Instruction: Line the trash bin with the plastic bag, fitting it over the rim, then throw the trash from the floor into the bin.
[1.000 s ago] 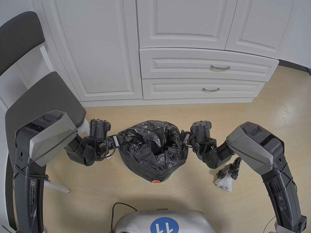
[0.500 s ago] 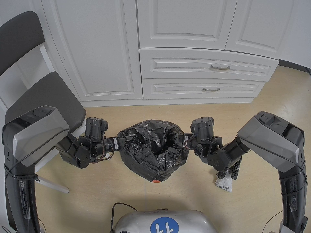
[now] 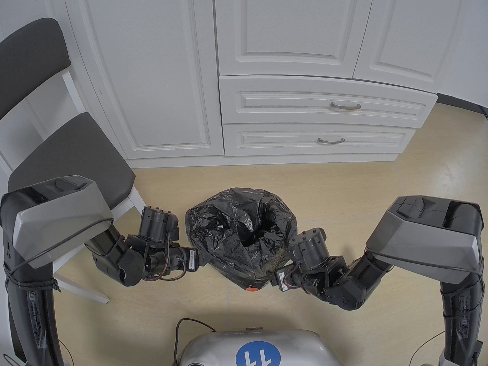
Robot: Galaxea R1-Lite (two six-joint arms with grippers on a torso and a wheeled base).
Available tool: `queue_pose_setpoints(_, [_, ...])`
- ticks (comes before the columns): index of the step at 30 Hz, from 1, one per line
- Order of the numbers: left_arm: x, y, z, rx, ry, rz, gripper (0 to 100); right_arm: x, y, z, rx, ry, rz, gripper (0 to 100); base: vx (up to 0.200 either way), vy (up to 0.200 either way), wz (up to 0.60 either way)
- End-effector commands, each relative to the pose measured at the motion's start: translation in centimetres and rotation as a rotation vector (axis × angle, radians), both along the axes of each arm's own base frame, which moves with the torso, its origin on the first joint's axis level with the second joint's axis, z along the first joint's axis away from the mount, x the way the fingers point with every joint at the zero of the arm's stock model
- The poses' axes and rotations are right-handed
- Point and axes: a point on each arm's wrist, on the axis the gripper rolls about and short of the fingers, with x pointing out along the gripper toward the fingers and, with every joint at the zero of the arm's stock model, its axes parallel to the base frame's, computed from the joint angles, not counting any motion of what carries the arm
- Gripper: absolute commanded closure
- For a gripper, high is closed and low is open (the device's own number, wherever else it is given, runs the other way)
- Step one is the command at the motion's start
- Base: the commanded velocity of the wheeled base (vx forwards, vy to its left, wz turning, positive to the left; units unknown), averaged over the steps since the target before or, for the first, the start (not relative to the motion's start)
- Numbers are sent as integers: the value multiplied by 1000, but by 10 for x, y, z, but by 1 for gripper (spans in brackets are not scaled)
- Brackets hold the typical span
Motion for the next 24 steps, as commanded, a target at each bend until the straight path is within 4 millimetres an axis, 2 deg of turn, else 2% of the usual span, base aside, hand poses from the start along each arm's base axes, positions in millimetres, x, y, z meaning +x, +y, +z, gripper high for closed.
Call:
queue_pose_setpoints(1, [-10, 4, 3, 25, 15, -25, 0, -13, 0, -2, -22, 25, 32, 0, 0, 0, 0])
queue_pose_setpoints(10, [-7, 6, -16, 69, 59, -42, 0, -4, 0, -20, -29, 47, 18, 0, 0, 0, 0])
queue_pose_setpoints(13, [2, 11, -33, 73, 78, -20, 0, 4, -2, -29, -33, 58, -1, 0, 0, 0, 0])
queue_pose_setpoints(24, [23, 17, -49, 63, 73, 42, 0, 22, -9, -42, -29, 61, -46, 0, 0, 0, 0])
